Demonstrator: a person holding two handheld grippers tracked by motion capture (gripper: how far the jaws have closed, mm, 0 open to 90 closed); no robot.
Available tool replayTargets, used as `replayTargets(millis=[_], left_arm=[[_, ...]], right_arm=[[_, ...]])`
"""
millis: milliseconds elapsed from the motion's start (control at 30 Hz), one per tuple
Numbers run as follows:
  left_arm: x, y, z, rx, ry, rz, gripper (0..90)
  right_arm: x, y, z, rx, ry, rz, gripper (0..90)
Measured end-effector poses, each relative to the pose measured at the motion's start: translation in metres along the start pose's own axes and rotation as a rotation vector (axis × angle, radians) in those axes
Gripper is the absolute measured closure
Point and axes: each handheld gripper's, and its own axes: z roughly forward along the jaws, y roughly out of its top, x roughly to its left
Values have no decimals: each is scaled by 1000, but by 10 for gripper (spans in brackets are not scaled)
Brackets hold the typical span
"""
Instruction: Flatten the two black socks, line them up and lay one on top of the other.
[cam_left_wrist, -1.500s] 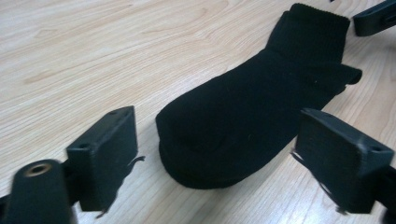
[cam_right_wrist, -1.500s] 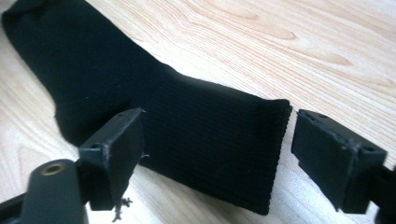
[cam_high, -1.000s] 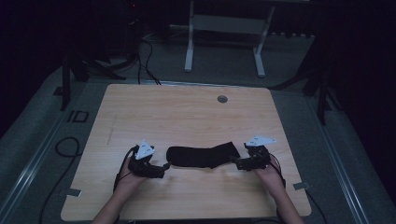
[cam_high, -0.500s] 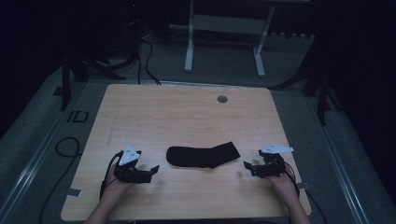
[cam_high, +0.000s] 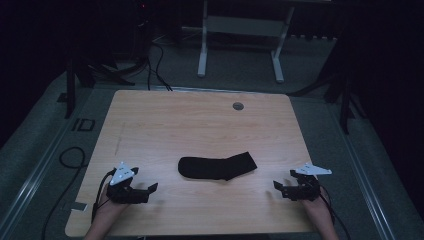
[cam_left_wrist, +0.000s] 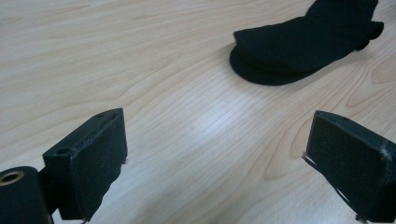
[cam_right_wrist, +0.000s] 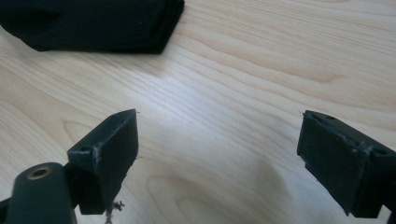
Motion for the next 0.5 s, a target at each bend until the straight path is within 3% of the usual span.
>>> replayTargets(millis=[233,367,500], left_arm=[[8,-12,-21,-11,22,-31,58],[14,-20,-30,-15,34,-57,58],[16,-26,-37,-24,40,-72,58]], right_arm=[[-8,-11,-14,-14,-29,39,126],[-14,-19,-21,-37,-73,74,128],[-14,-22,-25,-44,-86,73,128]])
